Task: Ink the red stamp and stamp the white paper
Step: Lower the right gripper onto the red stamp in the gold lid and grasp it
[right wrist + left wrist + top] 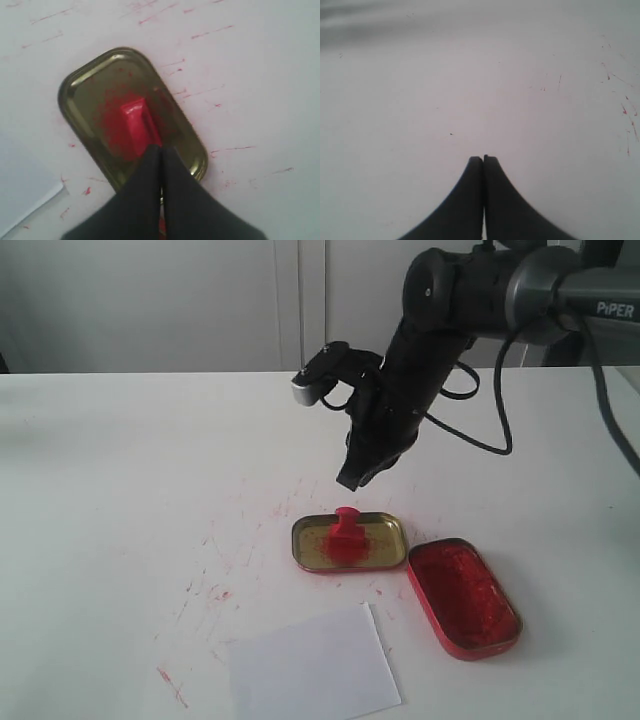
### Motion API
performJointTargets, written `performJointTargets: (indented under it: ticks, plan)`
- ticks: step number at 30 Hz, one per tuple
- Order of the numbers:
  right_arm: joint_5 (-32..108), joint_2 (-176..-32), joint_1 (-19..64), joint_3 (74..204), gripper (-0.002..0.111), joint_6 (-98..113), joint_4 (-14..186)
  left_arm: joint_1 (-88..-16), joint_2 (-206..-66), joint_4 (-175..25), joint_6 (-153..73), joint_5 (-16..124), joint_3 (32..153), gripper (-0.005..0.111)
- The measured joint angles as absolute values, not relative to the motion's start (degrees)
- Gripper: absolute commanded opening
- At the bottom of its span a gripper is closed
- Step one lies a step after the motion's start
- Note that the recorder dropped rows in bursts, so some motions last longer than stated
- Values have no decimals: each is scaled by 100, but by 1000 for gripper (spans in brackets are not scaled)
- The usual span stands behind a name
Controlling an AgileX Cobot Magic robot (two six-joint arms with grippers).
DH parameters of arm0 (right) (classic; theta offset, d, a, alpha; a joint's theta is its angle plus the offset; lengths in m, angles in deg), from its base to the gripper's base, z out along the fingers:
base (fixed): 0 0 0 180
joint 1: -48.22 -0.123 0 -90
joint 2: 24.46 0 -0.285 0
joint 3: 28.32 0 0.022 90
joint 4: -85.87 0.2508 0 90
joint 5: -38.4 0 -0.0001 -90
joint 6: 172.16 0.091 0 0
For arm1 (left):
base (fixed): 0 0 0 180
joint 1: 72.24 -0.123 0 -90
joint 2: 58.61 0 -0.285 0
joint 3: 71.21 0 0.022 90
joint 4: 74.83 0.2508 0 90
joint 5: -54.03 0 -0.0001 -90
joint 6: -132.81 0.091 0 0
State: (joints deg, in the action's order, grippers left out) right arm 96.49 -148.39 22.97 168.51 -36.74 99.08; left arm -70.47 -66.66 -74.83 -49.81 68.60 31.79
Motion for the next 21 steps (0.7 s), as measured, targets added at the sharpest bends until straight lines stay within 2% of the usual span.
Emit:
performJointTargets:
  ticks: [4, 10, 21]
  plan:
    - [9767, -14870, 2175, 16862, 4, -4280, 9923, -7047, -6666, -7483, -4981, 6860, 3179, 0]
    - [9742, -14870, 2022, 16862, 36, -4665, 9859, -7047, -6666, -7483, -4981, 6860, 3179, 0]
    - [9573, -15152, 1970, 16862, 38, -4933, 9719, -7047, -6666, -7483, -4981, 6860, 3179, 0]
